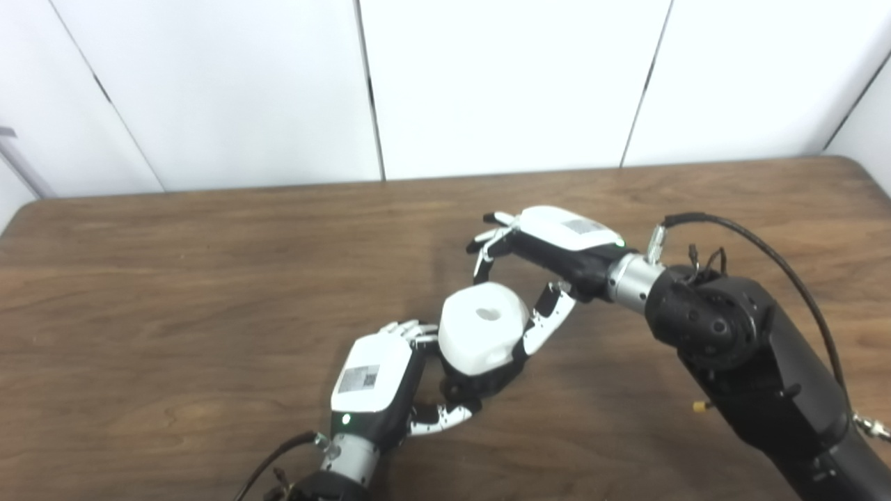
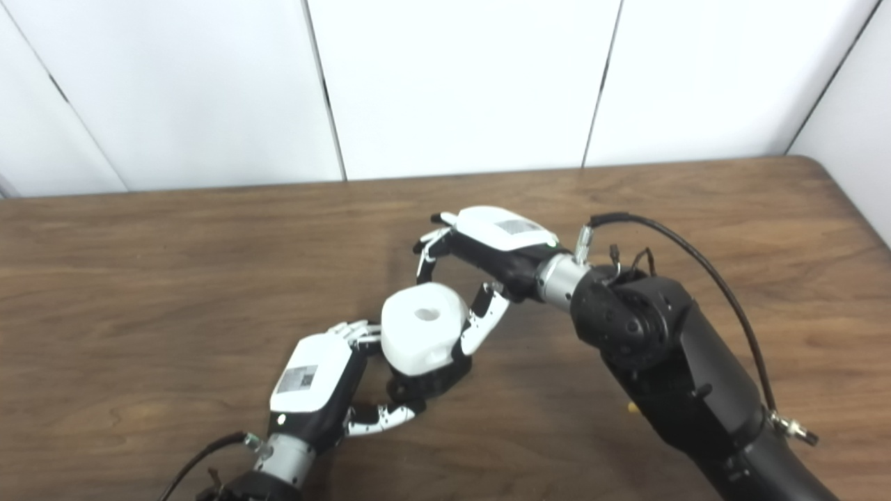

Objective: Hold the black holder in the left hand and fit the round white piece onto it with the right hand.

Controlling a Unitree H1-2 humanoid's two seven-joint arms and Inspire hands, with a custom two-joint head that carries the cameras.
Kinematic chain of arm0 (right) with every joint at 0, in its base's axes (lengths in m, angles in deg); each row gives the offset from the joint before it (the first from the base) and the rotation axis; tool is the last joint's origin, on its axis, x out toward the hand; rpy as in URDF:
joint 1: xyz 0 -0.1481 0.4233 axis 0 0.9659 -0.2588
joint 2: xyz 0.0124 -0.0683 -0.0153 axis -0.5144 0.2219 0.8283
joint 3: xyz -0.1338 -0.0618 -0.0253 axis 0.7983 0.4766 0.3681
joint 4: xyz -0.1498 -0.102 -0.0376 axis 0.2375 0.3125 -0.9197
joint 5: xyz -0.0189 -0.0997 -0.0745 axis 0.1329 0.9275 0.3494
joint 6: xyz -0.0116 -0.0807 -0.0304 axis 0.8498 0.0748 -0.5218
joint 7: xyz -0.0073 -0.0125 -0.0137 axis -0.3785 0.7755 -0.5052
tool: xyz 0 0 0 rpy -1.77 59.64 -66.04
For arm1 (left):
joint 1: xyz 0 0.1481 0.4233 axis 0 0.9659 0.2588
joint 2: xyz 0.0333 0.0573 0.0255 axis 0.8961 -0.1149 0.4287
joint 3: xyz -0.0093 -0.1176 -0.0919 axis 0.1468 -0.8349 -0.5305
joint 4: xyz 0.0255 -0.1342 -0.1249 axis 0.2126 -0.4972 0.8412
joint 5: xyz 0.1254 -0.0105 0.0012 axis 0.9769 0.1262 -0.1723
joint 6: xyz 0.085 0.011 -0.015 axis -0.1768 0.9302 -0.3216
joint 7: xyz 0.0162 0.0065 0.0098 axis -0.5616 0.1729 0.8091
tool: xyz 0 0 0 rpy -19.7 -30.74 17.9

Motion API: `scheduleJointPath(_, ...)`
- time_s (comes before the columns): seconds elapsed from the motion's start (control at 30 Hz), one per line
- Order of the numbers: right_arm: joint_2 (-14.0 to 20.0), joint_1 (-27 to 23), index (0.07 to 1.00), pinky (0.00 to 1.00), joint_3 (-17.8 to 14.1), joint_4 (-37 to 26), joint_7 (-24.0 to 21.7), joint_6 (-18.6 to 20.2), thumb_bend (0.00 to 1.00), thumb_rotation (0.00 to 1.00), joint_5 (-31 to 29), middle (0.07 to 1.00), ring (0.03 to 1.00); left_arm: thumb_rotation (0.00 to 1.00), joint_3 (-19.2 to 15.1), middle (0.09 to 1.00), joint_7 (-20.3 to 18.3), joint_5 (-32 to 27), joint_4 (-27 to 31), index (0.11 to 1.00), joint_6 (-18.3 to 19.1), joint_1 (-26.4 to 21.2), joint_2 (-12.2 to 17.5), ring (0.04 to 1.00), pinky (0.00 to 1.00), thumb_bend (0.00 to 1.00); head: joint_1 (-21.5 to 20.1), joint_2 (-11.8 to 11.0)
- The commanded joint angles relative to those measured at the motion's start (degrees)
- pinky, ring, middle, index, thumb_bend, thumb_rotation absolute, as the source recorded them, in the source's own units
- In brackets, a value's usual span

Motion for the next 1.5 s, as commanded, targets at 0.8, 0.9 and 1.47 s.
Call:
scheduleJointPath(0.8, 4.2, -4.6, 0.482, 0.94, 5.7, -1.0, -6.1, -3.0, 0.53, 0.14, 1.0, 0.829, 0.977, 0.05, 0.8, 0.786, -3.7, 0.4, -0.5, 0.488, 0.6, 1.0, 0.2, 0.844, 0.86, 0.52, -1.0, 0.8)
scheduleJointPath(0.9, 4.2, -5.1, 0.482, 0.94, 5.9, -1.0, -6.5, -2.9, 0.53, 0.14, 1.2, 0.829, 0.976, 0.05, 0.7, 0.786, -3.5, 0.3, -0.7, 0.488, 0.4, 0.9, 0.4, 0.844, 0.86, 0.52, -1.1, 0.8)
scheduleJointPath(1.47, 4.2, -5.4, 0.483, 0.95, 4.3, -3.1, -8.4, -1.7, 0.52, 0.14, 1.4, 0.838, 0.988, 0.05, 0.4, 0.787, -4.5, 0.2, -0.2, 0.488, 0.6, 0.8, 0.7, 0.844, 0.85, 0.52, -1.5, 1.1)
